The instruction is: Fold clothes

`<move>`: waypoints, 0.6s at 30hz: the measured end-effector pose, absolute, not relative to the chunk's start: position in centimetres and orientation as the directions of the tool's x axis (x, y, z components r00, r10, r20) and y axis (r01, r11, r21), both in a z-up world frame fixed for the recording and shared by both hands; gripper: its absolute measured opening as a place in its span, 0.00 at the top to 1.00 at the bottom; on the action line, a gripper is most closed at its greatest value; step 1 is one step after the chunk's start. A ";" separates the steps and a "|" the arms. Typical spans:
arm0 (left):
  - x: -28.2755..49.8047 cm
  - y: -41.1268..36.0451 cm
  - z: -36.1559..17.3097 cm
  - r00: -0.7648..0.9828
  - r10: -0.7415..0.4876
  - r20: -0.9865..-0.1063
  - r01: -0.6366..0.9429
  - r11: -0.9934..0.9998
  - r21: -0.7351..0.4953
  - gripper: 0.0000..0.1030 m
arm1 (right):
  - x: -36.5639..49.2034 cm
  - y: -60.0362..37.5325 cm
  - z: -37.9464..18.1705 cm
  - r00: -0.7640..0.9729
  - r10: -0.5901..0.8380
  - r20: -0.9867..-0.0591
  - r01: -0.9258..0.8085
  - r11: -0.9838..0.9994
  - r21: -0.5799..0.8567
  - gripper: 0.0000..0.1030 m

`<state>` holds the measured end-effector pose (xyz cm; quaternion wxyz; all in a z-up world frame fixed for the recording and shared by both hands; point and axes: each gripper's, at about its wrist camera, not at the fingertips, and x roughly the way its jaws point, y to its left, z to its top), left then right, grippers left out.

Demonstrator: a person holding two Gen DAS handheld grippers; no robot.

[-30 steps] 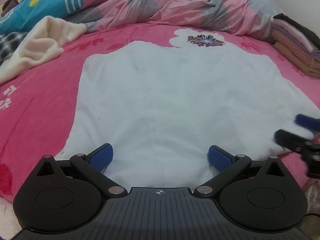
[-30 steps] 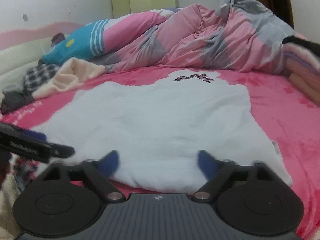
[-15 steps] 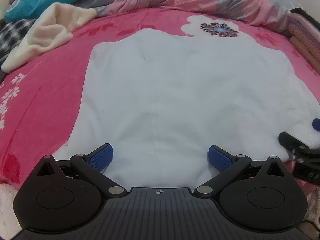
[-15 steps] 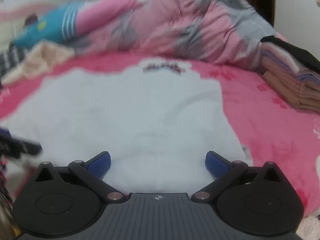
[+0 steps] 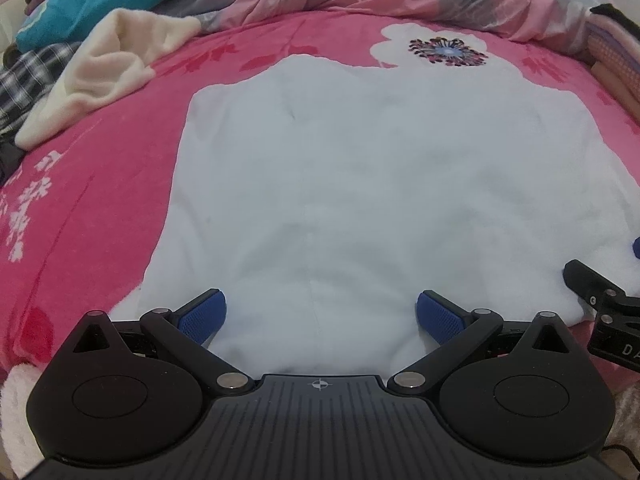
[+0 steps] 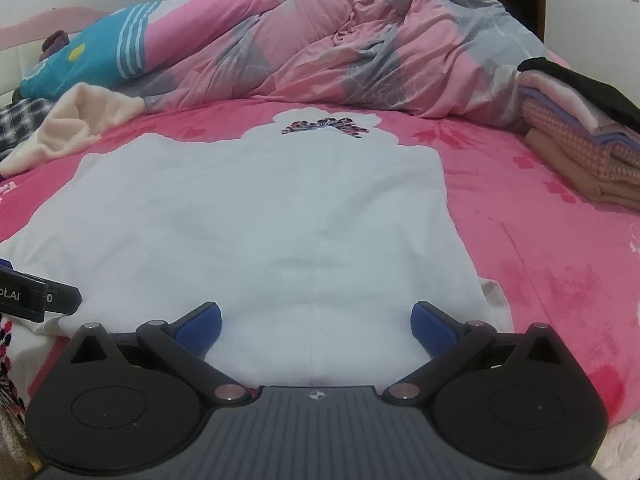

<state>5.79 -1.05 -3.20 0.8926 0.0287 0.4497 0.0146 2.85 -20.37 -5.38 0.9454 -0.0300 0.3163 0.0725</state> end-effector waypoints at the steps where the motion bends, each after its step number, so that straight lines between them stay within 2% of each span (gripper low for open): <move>1: 5.8 -1.1 -3.2 0.595 0.055 -0.802 0.000 0.998 0.068 0.00 | 2.9 -20.4 -5.4 0.789 0.120 -0.603 -0.158 0.987 -0.010 0.00; 18: 5.8 -1.7 -3.1 0.591 0.091 -0.801 -0.004 0.994 0.111 0.00 | 2.9 -20.5 -5.4 0.790 0.129 -0.599 -0.166 0.986 -0.007 0.00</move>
